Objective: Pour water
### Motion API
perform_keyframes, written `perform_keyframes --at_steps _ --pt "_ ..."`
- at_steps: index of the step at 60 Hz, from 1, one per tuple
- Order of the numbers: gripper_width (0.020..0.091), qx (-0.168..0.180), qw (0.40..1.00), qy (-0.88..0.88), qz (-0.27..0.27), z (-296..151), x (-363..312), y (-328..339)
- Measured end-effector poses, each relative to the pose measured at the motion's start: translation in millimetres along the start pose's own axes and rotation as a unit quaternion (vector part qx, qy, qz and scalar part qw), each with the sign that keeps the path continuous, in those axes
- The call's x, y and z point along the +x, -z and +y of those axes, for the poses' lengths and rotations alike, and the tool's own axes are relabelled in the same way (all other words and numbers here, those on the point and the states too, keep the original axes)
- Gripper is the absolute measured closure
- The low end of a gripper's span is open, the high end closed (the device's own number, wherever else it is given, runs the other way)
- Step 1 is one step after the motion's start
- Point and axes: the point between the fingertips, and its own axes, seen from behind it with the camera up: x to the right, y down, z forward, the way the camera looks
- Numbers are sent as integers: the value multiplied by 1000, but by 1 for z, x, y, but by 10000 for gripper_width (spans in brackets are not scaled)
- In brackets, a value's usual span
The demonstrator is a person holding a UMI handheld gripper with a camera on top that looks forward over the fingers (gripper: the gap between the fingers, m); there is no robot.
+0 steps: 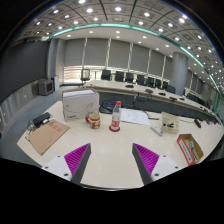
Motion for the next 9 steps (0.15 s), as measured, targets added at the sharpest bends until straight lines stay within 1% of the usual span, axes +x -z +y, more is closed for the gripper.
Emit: perform_keyframes --at_steps 3,9 --pt "248 -6 1000 -4 -4 3 -2 6" --pt "247 -6 1000 2 -4 4 -5 13"
